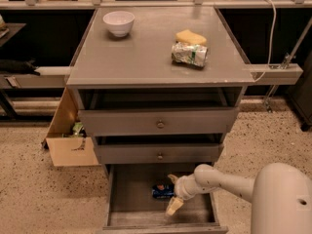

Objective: Pick pepsi can from bottom drawer and place on counter

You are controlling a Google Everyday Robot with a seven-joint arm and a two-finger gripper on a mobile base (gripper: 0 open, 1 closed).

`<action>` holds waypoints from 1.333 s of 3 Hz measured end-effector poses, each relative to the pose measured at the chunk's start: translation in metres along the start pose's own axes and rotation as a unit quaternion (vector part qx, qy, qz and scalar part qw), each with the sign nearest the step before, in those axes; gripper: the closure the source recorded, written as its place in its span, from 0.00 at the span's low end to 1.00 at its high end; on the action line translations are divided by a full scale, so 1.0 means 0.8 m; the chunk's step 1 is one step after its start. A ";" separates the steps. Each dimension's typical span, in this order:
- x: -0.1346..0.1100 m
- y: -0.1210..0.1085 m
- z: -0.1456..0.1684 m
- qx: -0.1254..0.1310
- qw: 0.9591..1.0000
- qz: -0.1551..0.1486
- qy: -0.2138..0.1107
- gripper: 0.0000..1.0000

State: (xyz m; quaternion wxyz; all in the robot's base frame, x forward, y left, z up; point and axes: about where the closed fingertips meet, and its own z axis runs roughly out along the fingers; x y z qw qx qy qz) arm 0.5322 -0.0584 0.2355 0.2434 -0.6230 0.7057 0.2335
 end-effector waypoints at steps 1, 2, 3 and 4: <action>0.017 -0.020 0.027 0.015 1.000 0.008 -0.011 0.00; 0.033 -0.037 0.051 0.021 0.999 0.021 -0.019 0.00; 0.051 -0.050 0.073 0.020 0.999 0.038 -0.019 0.00; 0.070 -0.059 0.095 0.011 0.998 0.055 -0.012 0.14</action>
Offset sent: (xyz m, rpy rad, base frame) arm 0.0522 -0.0031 -0.0779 0.0517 -0.0081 -0.1112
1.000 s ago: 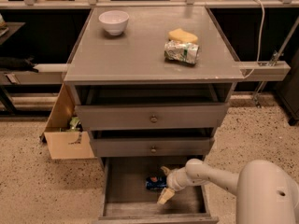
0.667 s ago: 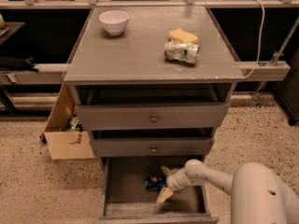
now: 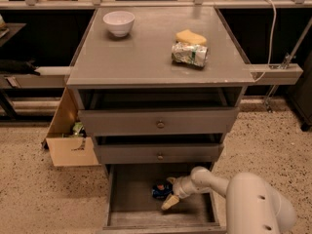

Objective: Pick pepsi can from bottom drawer and place on counter

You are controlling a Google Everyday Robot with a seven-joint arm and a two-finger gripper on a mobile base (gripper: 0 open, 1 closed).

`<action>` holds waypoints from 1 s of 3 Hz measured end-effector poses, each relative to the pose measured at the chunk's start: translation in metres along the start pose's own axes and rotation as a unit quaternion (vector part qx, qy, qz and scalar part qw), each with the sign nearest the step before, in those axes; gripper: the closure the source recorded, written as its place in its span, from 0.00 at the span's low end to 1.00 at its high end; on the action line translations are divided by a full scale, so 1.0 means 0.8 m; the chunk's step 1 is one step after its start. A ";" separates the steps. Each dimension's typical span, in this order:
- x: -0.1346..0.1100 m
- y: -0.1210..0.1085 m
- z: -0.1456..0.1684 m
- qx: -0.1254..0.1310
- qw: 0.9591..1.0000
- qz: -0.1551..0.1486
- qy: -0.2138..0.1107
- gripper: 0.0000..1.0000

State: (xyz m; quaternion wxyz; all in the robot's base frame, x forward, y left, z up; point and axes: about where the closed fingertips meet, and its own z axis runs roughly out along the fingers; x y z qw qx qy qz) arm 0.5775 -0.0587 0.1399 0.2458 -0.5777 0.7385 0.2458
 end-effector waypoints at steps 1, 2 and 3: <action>0.015 -0.006 0.016 -0.008 1.000 0.012 0.006 0.37; 0.009 -0.017 0.003 0.010 1.000 0.001 0.000 0.60; -0.033 -0.010 -0.051 0.050 0.997 -0.049 -0.031 0.83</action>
Offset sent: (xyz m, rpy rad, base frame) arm 0.0035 -0.0085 0.0239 0.0130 -0.0823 -0.0051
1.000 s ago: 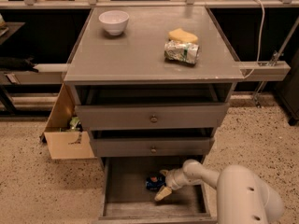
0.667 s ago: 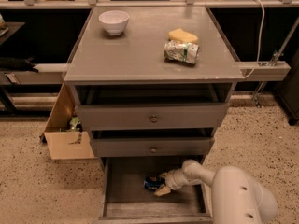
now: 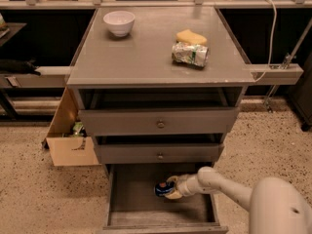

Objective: Pick pepsi can from bottom drawer and place on counter

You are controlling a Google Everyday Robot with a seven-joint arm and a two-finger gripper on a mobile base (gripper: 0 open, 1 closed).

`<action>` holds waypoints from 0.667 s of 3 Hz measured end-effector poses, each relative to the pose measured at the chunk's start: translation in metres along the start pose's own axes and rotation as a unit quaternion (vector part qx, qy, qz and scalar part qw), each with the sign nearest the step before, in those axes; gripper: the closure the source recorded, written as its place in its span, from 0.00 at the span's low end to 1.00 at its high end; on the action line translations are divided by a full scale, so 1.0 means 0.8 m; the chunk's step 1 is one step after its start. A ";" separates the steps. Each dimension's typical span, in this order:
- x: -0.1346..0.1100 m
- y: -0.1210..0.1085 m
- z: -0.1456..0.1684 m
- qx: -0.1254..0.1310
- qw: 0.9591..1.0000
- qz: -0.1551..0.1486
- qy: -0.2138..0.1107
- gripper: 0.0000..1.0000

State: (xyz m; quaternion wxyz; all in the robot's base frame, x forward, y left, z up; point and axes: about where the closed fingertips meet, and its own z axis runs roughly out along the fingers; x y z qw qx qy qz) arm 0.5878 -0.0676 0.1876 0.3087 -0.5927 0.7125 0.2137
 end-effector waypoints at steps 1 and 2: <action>-0.085 0.043 -0.099 0.018 0.994 -0.082 -0.072 1.00; -0.132 0.072 -0.167 0.026 0.984 -0.135 -0.116 1.00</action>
Offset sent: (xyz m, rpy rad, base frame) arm -0.1013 -0.0111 0.2398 0.2355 -0.3811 0.2545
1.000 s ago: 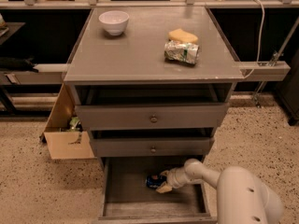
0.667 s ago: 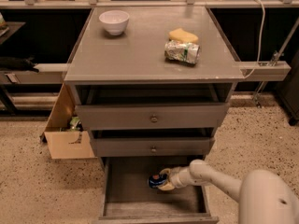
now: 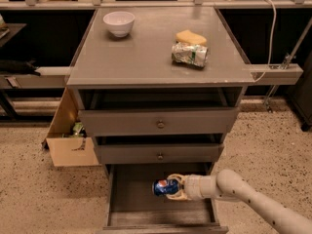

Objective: Pick pepsi can from bottom drawer and place on counter

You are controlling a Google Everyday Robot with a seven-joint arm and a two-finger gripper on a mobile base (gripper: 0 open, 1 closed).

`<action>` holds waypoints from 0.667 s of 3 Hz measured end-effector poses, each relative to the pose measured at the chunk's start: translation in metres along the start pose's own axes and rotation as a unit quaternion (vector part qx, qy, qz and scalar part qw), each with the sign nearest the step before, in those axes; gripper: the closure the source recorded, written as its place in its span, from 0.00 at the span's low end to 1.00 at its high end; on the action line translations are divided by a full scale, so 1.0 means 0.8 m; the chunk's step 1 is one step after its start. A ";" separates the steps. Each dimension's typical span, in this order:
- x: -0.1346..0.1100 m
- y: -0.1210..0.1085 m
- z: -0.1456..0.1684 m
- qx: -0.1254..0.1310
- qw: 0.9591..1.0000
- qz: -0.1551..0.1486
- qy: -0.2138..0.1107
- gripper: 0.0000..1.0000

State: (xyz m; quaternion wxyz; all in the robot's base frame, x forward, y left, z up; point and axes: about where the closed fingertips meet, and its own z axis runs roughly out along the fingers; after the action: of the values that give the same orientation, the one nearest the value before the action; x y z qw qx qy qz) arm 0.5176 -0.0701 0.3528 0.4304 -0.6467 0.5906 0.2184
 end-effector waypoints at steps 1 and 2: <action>0.000 0.000 0.001 0.000 1.000 0.000 0.000 1.00; -0.026 -0.005 -0.001 -0.017 0.999 -0.009 -0.035 1.00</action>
Offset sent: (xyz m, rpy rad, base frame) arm -0.0017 0.0300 0.0677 0.1875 -0.0041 0.1923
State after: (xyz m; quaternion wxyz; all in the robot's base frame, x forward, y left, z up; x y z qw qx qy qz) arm 0.5170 -0.0589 0.3712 0.4413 -0.6513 0.5657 0.2469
